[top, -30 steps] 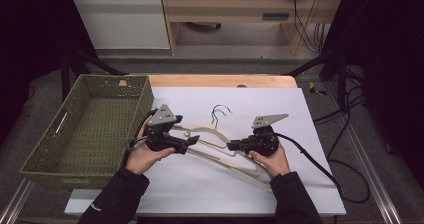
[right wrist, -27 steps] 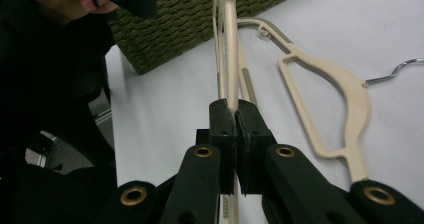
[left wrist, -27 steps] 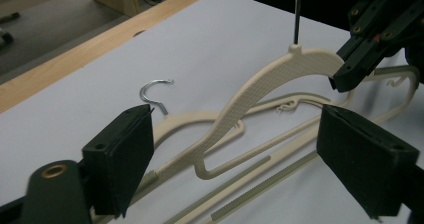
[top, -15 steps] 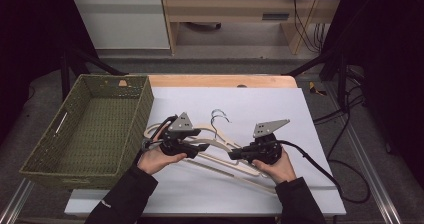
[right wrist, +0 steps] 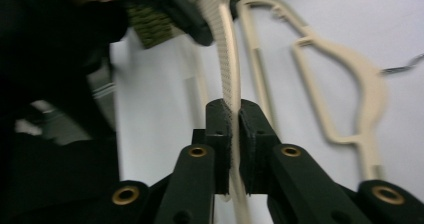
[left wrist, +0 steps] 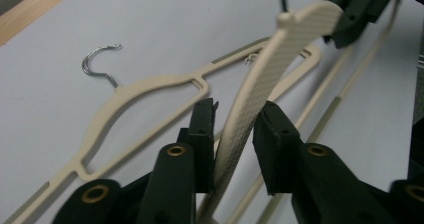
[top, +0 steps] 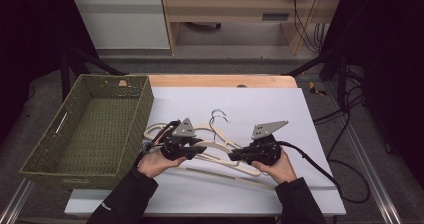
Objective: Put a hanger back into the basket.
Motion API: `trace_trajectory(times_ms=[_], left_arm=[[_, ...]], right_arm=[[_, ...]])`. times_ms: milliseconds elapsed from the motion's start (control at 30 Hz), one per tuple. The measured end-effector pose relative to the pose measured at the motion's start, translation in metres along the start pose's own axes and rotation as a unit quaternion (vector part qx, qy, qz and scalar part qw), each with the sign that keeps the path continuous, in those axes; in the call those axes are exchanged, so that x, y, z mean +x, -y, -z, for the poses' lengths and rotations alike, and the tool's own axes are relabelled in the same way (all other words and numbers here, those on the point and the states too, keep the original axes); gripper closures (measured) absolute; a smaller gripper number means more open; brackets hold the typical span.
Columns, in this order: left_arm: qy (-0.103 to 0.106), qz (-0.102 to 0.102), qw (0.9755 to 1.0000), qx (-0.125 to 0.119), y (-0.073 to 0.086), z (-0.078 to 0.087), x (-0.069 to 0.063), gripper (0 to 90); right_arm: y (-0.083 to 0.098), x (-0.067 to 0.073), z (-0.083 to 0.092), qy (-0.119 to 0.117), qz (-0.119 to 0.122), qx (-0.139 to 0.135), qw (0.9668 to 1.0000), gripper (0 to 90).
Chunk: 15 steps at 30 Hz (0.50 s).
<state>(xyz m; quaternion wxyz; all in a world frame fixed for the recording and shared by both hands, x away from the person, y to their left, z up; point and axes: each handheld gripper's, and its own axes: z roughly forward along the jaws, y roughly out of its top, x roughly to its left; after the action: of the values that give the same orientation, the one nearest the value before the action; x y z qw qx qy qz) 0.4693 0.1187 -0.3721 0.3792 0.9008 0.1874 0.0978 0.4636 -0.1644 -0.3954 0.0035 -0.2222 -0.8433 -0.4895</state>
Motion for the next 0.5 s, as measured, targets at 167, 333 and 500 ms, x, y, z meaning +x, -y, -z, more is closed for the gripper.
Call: trace_trajectory(times_ms=[167,333,500], left_arm=[[0.019,0.03,0.9992,-0.019,0.004,0.003,-0.008,79.1],[0.038,0.043,0.998,-0.029,0.005,0.003,-0.016,82.8],[0.046,0.053,0.9968,-0.038,0.002,0.004,-0.023,85.9]], right_arm=[[-0.001,0.001,0.003,0.049,0.014,-0.023,0.9984,75.4],[-0.001,0.001,0.005,0.071,0.023,-0.034,0.9966,71.5],[-0.002,0.002,0.009,0.093,0.027,-0.048,0.9942,63.7]])
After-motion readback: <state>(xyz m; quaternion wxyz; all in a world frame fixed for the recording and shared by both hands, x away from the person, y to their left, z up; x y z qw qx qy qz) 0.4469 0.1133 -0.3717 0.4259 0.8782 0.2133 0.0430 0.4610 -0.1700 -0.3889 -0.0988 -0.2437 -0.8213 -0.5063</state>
